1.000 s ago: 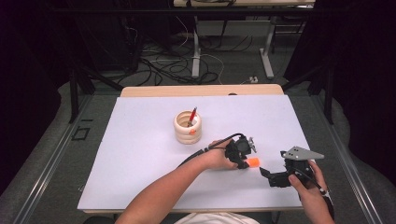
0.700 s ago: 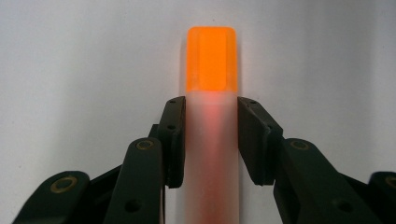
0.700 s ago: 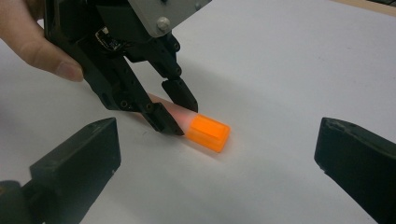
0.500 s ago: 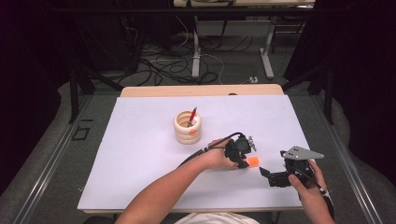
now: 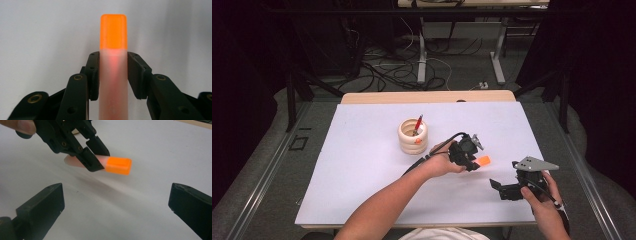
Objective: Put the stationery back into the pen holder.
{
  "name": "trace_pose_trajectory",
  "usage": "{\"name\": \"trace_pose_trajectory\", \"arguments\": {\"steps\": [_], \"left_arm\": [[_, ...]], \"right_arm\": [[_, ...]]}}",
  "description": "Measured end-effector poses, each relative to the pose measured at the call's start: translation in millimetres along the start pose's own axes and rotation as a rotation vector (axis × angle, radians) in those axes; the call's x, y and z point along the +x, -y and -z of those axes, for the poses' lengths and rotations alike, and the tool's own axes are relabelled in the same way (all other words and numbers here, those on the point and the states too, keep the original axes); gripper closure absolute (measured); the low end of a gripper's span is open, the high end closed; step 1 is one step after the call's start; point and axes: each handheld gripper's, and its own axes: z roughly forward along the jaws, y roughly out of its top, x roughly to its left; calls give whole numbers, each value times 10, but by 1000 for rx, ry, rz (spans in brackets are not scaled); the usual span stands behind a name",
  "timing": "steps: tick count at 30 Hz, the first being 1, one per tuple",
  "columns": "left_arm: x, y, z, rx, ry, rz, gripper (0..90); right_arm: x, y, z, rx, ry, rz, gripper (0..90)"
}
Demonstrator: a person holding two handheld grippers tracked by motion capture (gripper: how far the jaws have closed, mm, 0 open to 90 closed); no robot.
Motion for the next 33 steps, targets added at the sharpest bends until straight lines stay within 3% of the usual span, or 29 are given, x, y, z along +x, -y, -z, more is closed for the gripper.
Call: {"name": "trace_pose_trajectory", "arguments": {"steps": [10, 21, 24, 33], "left_arm": [[95, -7, 283, -101, -40, 68, 646], [259, 101, 583, -193, -117, 196, 646], [307, 147, 675, -220, -137, 248, 646], [475, 297, 945, -312, -218, 339, 646]], "right_arm": [[1, -11, -11, 7, -14, 3, 1], [4, -17, -35, 1, -17, 10, 1], [9, -20, -36, 4, -16, 7, 1], [13, -28, -56, 2, -21, 9, 1]]}}
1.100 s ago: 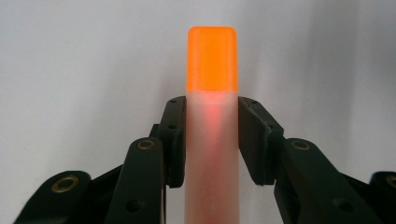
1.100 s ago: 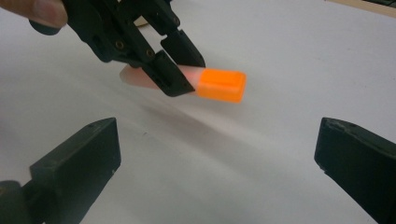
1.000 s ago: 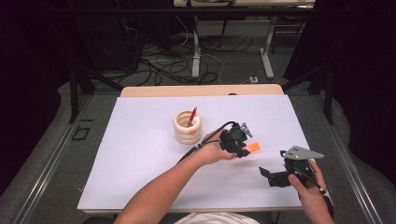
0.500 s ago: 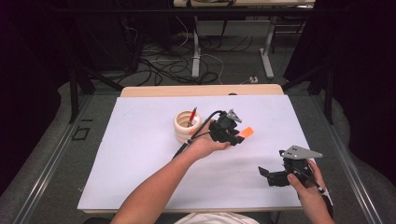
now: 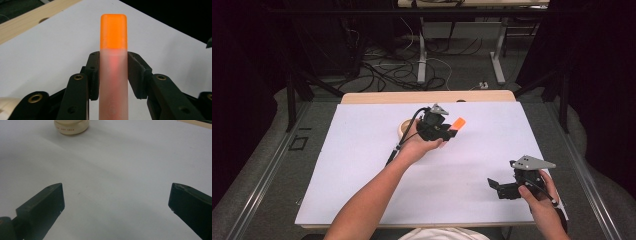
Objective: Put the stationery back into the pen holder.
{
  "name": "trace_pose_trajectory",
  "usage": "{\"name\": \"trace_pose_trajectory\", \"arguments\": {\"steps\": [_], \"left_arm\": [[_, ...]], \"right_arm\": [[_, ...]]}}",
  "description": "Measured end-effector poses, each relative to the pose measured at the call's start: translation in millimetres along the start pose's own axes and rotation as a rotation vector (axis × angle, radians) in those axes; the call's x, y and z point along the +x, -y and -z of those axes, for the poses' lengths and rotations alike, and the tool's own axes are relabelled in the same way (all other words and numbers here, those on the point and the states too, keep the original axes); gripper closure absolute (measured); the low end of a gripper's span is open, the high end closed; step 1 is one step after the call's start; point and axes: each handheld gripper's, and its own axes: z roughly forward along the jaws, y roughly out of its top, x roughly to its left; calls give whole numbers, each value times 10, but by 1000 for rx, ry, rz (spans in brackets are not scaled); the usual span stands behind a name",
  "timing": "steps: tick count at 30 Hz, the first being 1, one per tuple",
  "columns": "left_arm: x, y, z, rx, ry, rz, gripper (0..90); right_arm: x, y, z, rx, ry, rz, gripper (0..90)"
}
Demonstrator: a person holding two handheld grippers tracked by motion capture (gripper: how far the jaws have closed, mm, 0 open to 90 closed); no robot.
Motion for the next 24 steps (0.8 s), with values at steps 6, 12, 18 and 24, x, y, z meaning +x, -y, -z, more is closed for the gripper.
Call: {"name": "trace_pose_trajectory", "arguments": {"steps": [6, 12, 18, 24], "left_arm": [[133, 5, 152, -48, -24, 35, 646], [256, 31, 264, -88, -55, 62, 646], [407, 81, 375, -132, -90, 101, 646], [552, 144, 452, -156, -119, 109, 646]], "right_arm": [[5, -6, -19, 1, -3, 7, 1], [13, -12, -30, 6, -9, 2, 1], [13, -16, -39, 11, -11, 5, 1], [14, -16, -46, 13, -11, 7, 1]]}}
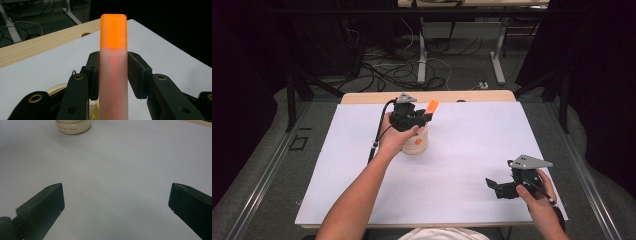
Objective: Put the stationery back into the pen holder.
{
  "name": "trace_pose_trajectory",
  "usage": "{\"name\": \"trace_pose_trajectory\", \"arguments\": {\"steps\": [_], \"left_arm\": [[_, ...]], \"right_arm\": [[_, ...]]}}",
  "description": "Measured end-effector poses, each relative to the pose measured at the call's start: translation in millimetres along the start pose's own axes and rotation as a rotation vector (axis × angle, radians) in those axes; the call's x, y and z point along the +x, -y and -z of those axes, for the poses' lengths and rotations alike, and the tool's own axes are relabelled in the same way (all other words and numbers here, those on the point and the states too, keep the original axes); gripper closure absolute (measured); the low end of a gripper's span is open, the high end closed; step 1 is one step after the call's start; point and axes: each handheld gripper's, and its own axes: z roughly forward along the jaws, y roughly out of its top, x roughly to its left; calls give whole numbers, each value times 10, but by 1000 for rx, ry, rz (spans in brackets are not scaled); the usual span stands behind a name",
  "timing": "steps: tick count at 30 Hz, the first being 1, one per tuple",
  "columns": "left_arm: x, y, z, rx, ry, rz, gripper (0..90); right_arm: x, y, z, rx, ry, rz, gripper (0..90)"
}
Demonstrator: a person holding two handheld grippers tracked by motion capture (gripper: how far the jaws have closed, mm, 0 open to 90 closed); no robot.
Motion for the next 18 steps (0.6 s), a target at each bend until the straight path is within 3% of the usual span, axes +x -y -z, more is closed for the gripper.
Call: {"name": "trace_pose_trajectory", "arguments": {"steps": [18], "left_arm": [[262, 187, -27, -22, -41, -6, 646]], "right_arm": [[3, 6, -7, -2, 0, 1, 1]]}}
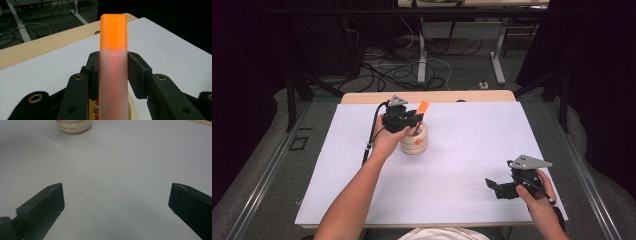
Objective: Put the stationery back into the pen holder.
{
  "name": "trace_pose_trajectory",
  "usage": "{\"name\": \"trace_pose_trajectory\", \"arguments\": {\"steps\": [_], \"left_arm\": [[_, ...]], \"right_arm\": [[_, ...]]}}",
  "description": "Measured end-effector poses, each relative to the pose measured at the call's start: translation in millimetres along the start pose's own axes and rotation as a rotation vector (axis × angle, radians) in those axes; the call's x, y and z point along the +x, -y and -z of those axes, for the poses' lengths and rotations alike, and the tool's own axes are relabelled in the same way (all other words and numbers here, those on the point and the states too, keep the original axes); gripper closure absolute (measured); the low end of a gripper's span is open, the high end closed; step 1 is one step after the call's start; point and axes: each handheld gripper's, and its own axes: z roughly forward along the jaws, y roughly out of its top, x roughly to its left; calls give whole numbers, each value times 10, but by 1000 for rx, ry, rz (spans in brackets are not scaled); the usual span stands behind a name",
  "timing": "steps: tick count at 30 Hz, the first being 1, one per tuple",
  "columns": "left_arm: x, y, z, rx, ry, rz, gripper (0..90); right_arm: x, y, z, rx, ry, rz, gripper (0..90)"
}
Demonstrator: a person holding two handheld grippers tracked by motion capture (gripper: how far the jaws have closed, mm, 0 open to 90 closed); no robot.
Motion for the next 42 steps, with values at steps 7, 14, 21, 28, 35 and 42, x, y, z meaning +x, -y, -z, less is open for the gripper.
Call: {"name": "trace_pose_trajectory", "arguments": {"steps": [7, 14, 21, 28, 35, 42], "left_arm": [[50, 64, -21, -2, -13, 3, 646], [72, 90, -44, -4, -23, 0, 646], [113, 132, -43, -1, -27, 14, 645], [158, 184, -57, 14, -37, 28, 644], [168, 195, -58, 18, -38, 33, 644], [185, 211, -50, 24, -55, 35, 640]], "right_arm": [[7, 1, -4, 3, 3, 2, 1], [12, 4, -8, 7, -3, -1, 1], [9, 4, -6, 6, 0, 5, 1], [9, 2, -8, 15, -9, 7, 1], [9, 4, -12, 11, -5, 6, 1], [8, 2, -9, 15, -9, 7, 1]]}}
